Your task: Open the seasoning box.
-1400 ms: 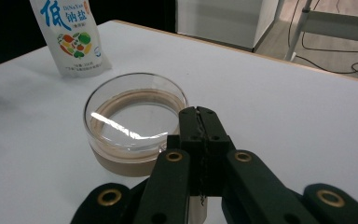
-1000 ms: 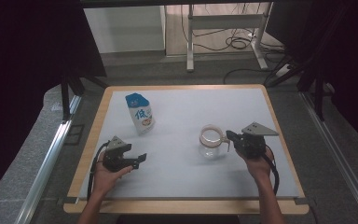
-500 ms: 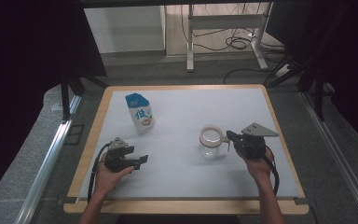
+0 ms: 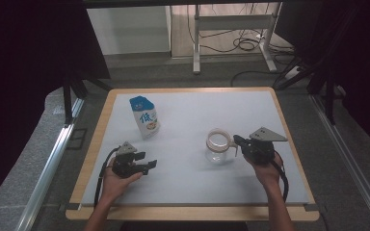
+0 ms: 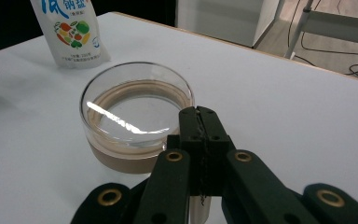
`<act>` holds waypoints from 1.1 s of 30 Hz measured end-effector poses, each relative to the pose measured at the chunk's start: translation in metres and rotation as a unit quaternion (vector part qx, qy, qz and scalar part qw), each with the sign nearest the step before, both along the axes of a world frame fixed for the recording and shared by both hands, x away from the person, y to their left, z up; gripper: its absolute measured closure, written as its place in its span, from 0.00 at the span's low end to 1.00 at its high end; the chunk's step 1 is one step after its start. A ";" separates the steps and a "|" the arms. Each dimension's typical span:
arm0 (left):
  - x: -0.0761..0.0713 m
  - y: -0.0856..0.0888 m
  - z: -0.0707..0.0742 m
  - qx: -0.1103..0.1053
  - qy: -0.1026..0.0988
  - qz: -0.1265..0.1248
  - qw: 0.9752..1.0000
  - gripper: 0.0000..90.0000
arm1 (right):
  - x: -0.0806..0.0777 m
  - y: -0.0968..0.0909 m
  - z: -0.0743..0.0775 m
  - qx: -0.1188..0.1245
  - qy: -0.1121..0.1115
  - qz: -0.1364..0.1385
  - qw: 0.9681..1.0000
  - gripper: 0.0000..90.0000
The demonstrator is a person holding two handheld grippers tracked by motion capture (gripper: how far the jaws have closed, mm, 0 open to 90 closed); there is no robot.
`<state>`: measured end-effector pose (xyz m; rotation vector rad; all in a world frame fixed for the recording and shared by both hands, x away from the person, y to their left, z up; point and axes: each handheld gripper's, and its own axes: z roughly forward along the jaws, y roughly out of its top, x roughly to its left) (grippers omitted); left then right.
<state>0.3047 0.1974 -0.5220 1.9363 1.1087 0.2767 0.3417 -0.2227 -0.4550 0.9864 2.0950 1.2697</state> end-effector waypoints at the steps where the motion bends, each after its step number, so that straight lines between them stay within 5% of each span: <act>1: 0.000 -0.003 0.000 -0.003 0.003 -0.003 1.000 0.43 | 0.000 0.000 0.000 0.000 0.000 0.000 1.000 1.00; 20: 0.024 -0.057 0.012 -0.002 -0.004 -0.062 0.998 0.87 | 0.000 0.000 -0.001 0.009 0.005 0.006 1.000 1.00; 33: 0.033 -0.078 0.018 -0.025 -0.006 -0.080 0.997 0.99 | 0.000 -0.001 -0.002 0.011 0.005 0.003 1.000 1.00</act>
